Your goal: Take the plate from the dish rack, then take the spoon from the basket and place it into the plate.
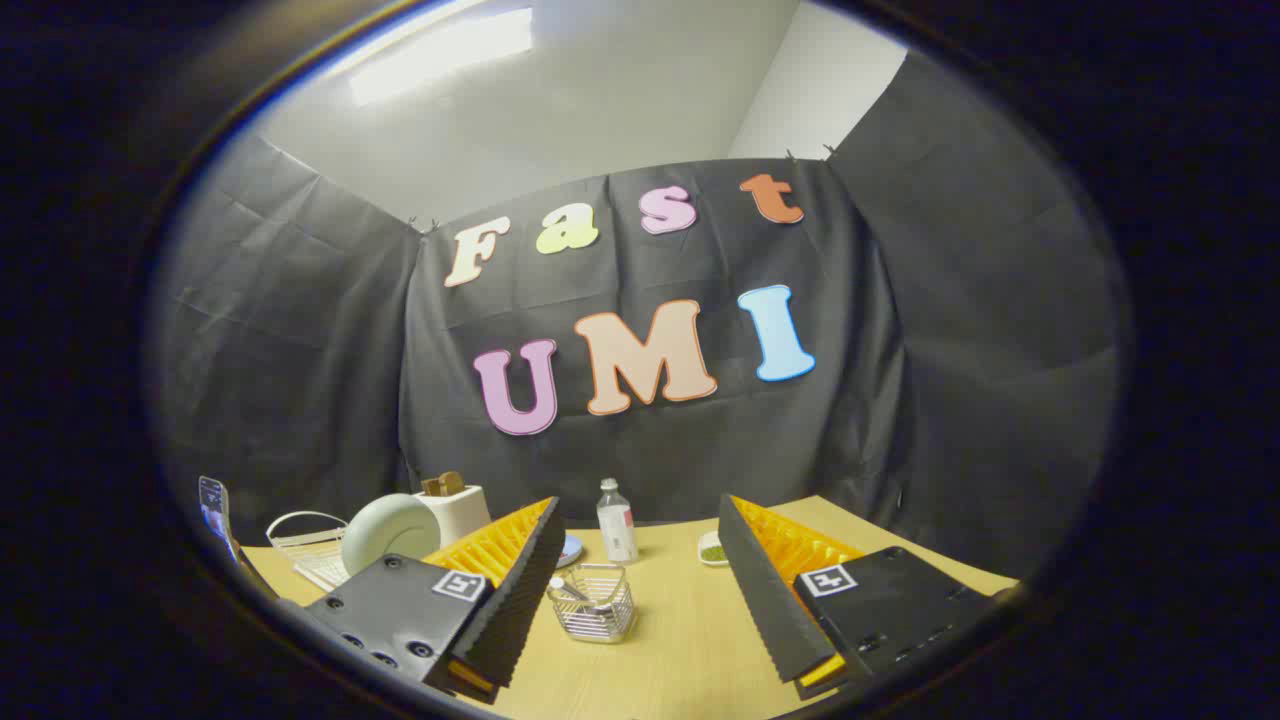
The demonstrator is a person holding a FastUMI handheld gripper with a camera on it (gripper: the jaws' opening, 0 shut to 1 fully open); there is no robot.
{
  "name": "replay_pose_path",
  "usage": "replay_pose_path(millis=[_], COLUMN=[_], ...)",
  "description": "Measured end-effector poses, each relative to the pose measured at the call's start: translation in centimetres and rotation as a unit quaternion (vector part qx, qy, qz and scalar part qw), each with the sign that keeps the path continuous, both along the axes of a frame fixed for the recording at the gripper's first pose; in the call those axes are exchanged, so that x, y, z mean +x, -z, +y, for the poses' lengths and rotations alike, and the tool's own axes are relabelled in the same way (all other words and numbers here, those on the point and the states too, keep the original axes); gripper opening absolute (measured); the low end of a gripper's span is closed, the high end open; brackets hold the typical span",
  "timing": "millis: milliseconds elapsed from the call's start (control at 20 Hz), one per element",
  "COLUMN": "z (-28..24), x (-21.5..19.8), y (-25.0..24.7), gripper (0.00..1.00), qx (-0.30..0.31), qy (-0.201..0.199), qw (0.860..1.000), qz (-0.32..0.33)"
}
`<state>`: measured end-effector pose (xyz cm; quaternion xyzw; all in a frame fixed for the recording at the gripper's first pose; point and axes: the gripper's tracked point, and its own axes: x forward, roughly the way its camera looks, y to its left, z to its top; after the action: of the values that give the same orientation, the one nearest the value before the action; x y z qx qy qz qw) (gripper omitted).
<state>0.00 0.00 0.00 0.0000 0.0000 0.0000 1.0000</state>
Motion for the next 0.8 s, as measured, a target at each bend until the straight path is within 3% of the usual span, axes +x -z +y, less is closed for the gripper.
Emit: replay_pose_path(millis=[800], z=[-0.55], x=[0.10], y=[0.71], gripper=[0.97], qx=[-0.018], qy=[0.009], qw=[1.000], qz=[0.008])
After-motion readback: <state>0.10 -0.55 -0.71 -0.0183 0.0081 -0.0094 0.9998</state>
